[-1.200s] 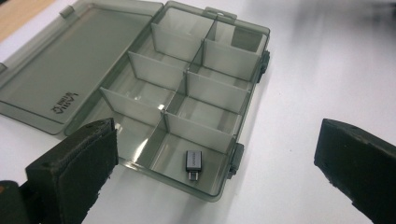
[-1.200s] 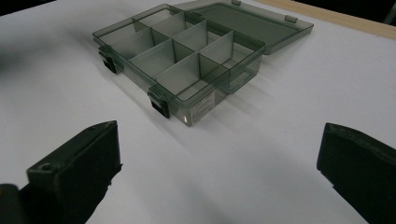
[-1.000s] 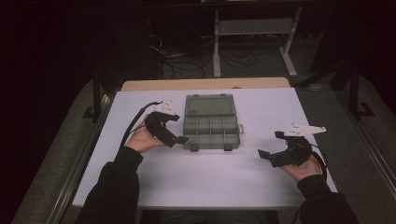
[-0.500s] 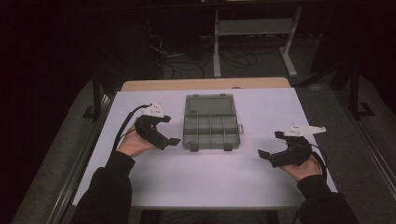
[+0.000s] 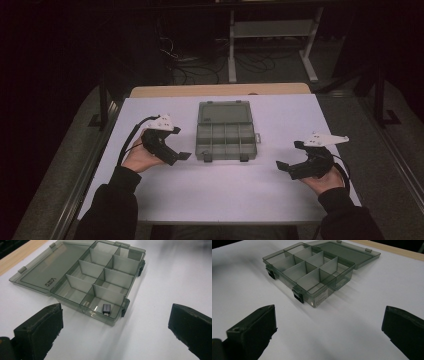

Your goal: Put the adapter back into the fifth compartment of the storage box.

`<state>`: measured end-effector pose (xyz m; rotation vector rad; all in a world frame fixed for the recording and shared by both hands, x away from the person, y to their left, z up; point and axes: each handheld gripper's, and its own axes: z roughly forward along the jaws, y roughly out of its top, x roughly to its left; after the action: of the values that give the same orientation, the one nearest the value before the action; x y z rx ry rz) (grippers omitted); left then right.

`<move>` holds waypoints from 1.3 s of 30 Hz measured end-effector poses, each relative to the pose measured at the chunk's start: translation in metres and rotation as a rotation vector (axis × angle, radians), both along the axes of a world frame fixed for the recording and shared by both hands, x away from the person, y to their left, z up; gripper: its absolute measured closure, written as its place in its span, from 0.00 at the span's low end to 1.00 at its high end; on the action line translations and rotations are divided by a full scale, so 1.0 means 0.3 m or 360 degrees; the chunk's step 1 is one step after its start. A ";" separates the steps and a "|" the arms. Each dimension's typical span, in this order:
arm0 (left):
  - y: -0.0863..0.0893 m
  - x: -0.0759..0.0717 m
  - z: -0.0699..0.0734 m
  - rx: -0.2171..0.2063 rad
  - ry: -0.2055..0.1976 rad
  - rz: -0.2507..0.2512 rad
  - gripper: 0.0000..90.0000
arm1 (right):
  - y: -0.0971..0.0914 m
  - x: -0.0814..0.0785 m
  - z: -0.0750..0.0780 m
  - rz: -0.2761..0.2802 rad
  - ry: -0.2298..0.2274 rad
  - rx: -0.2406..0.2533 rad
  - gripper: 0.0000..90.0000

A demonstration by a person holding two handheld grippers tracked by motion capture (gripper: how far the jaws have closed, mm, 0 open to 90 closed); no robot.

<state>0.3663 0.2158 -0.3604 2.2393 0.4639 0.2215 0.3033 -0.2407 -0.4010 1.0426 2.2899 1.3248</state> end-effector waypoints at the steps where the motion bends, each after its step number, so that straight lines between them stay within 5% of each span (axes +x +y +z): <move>1: 0.007 -0.004 -0.001 -0.0003 -0.0006 0.0007 0.00 | 0.000 0.000 0.000 0.0000 0.0000 0.0001 0.00; 39: 0.222 -0.119 -0.073 -0.0089 -0.0049 0.0272 0.00 | -0.005 -0.009 0.000 -0.0016 -0.0001 0.0021 0.00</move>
<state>0.3307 0.2823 -0.3822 2.1403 0.6378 0.3272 0.3006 -0.2421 -0.4009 1.0569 2.2755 1.3378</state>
